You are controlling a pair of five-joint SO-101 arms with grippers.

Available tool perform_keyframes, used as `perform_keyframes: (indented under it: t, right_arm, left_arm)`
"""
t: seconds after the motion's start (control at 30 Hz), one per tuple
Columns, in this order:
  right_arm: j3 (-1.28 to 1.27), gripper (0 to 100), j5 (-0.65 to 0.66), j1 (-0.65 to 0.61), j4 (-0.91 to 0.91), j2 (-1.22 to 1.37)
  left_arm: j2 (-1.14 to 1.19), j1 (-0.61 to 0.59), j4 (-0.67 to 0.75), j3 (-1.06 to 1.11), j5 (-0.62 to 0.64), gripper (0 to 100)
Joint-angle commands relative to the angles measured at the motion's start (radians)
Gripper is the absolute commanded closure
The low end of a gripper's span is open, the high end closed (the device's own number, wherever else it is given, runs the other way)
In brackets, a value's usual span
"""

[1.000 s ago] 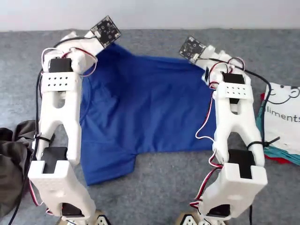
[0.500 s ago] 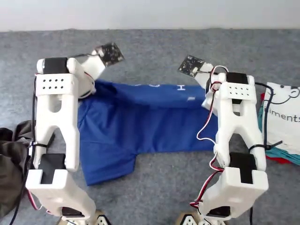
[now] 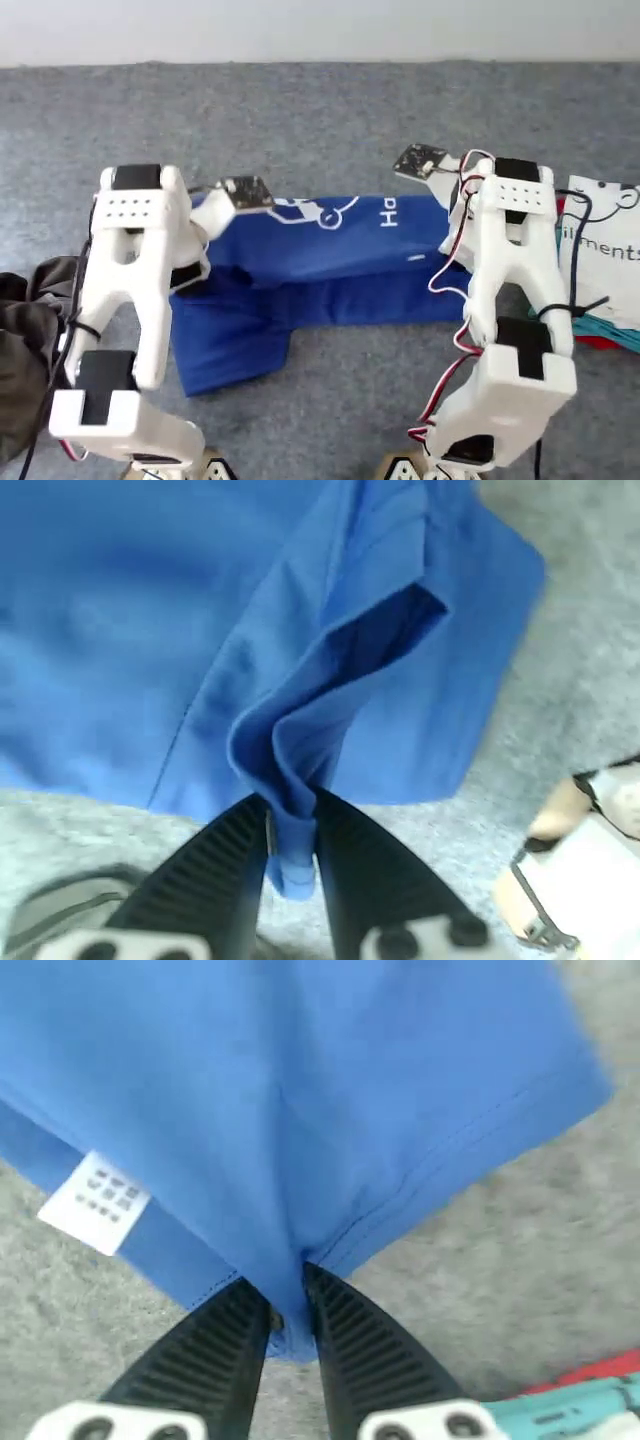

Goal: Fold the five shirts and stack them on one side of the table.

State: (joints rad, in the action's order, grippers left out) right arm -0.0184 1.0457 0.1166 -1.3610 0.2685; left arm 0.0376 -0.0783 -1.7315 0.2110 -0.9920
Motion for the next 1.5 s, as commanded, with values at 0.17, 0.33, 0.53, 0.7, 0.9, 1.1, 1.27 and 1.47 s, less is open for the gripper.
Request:
perform_keyframes:
  t: [0.17,0.33,0.53,0.7,0.9,1.1,1.27,1.47]
  right_arm:
    - [0.055,98.7,0.011,-0.005,-0.074,0.016]
    - [0.058,90.0,0.008,-0.004,-0.114,0.008]
    - [0.103,71.9,-0.054,0.013,-0.246,-0.030]
    - [0.170,71.9,-0.055,0.010,-0.328,-0.059]
    - [0.222,72.0,-0.058,0.005,-0.334,-0.058]
    - [0.219,80.4,-0.164,-0.093,-0.312,-0.048]
    - [0.221,95.7,-0.311,-0.188,-0.176,0.012]
    - [0.222,99.1,-0.489,-0.196,-0.015,0.127]
  left_arm:
    - [-0.080,0.003,0.015,0.134,-0.025,98]
    - [-0.091,-0.005,0.015,0.139,-0.021,92]
    - [-0.106,-0.006,-0.008,0.116,0.037,91]
    - [-0.229,-0.008,-0.020,0.097,0.069,88]
    - [-0.427,-0.041,-0.021,0.096,0.069,86]
    - [-0.479,-0.080,0.051,0.102,0.160,86]
    - [-0.397,-0.081,0.212,0.104,0.365,95]
    - [-0.166,-0.081,0.353,0.097,0.565,98]
